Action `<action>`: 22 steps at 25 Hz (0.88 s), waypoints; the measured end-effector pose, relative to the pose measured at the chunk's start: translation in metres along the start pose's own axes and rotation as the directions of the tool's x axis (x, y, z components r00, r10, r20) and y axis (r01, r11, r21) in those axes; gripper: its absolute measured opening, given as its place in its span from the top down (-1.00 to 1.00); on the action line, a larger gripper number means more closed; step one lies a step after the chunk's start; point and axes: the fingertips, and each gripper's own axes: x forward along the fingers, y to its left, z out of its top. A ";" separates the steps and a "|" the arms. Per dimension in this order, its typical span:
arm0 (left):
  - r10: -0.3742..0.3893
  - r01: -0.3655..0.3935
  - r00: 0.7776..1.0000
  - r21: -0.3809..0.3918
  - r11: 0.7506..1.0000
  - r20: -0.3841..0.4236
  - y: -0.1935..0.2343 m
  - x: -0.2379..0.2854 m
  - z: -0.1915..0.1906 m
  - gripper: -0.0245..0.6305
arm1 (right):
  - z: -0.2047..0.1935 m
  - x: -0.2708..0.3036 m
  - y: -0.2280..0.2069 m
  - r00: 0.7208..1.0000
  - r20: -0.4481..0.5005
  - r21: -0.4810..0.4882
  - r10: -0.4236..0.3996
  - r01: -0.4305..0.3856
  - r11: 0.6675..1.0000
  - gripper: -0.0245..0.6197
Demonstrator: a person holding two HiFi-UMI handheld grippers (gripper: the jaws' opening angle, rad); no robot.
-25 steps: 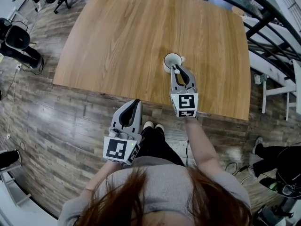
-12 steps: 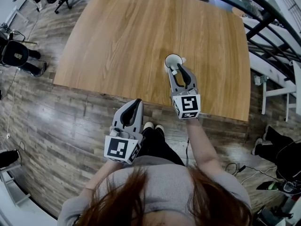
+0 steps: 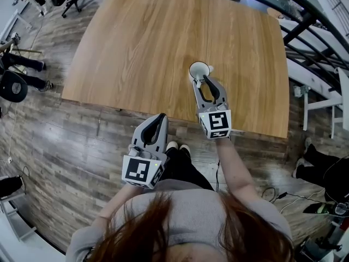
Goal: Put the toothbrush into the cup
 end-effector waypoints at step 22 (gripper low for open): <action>-0.011 0.011 1.000 0.006 1.000 0.008 -0.007 0.002 0.002 0.90 | 0.008 -0.014 0.001 0.999 0.037 0.077 -0.003 0.000 0.997 0.55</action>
